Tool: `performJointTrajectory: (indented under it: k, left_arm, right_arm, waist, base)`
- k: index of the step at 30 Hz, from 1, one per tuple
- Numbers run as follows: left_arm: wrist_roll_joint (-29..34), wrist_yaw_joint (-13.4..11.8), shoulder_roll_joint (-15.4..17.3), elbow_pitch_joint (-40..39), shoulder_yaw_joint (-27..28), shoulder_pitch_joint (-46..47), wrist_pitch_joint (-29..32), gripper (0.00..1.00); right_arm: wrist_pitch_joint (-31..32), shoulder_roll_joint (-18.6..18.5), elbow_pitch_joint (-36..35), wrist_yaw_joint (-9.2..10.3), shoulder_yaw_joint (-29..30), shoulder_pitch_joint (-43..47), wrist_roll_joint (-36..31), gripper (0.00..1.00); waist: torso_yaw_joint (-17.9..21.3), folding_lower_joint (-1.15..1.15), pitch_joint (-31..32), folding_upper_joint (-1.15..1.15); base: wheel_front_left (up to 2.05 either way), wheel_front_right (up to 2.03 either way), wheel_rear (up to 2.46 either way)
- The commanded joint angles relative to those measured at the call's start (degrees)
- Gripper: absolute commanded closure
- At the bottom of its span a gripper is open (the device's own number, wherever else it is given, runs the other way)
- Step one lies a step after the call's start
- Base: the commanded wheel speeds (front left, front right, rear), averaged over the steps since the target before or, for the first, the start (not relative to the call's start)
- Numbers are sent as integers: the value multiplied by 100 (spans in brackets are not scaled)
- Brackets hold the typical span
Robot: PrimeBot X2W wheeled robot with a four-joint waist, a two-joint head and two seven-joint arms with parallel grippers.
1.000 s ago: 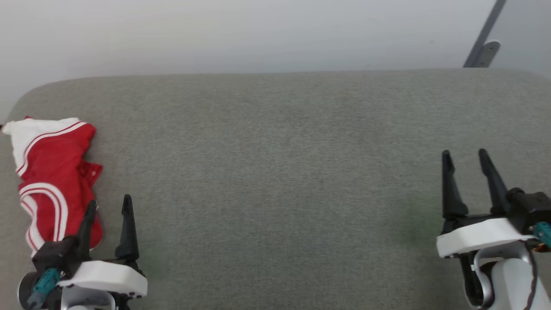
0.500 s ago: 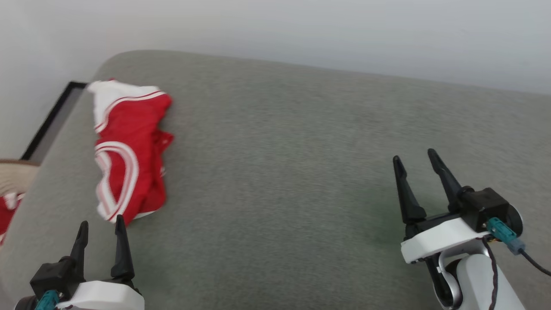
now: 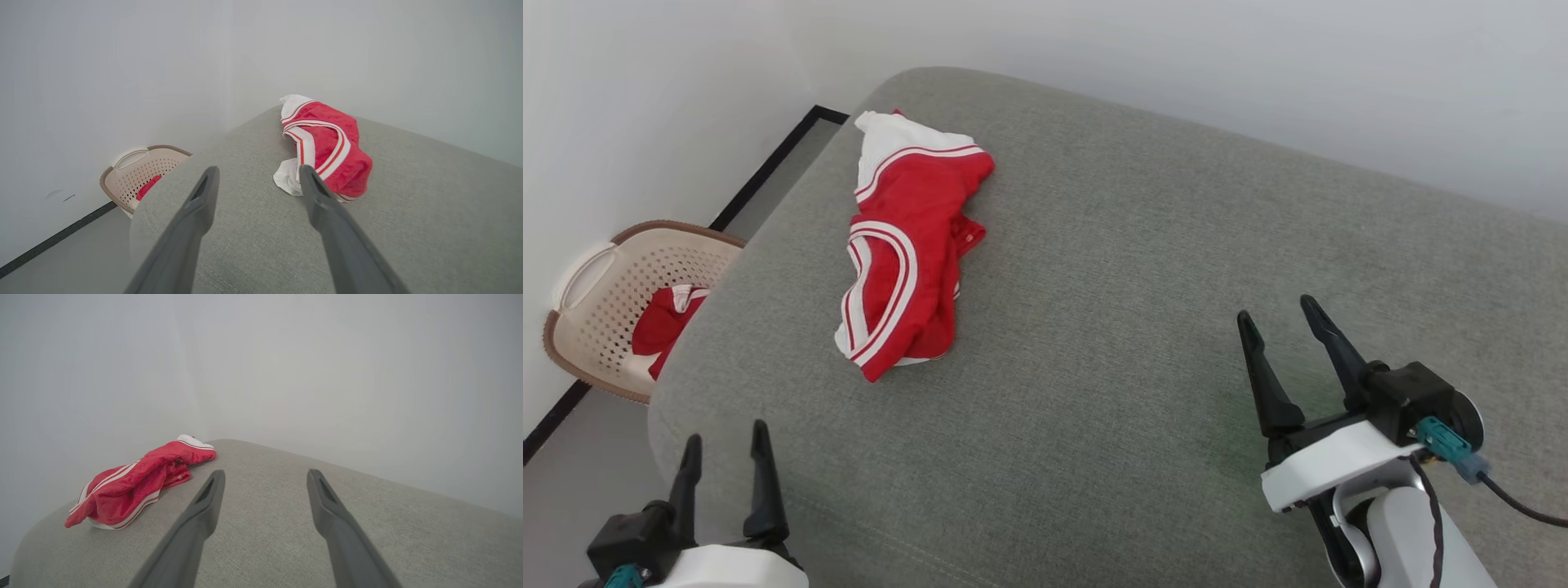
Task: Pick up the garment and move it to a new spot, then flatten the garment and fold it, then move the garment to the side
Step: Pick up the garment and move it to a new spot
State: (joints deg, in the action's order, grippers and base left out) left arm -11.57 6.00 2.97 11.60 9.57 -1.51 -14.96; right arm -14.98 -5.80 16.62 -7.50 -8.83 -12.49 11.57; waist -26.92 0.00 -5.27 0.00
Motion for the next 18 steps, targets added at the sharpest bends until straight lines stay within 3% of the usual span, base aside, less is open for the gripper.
performJointTrajectory:
  k: [1,6,10,13,14,18]
  left_arm:
    - [-76,2,-4,-39,-21,34,-35,0]
    - [75,83,23,-20,-45,347,-34,0]
    - [118,146,318,93,-286,992,-34,0]
    - [-261,152,759,452,-690,1534,-33,0]
    - [-261,152,759,452,-690,1534,-33,0]
    - [-1071,138,1493,1303,-1228,2301,66,0]
  right_arm:
    - [-28,-17,-4,2,-26,-84,31,0]
    - [-28,-22,-6,2,-11,-73,60,0]
    - [-28,-43,-18,2,32,-113,50,0]
    - [-28,-12,-34,2,17,-153,55,0]
    - [-28,-12,-34,2,17,-153,55,0]
    - [-29,32,-68,2,36,-192,49,0]
  waist:
    - [44,0,-26,0]
    - [376,0,-99,0]
    - [777,0,-240,0]
    - [1143,0,-354,0]
    - [1143,0,-354,0]
    - [1635,0,-543,0]
  base:
    - [0,0,0]
    - [0,0,0]
    - [0,0,0]
    - [0,0,0]
    - [0,0,0]
    - [0,0,0]
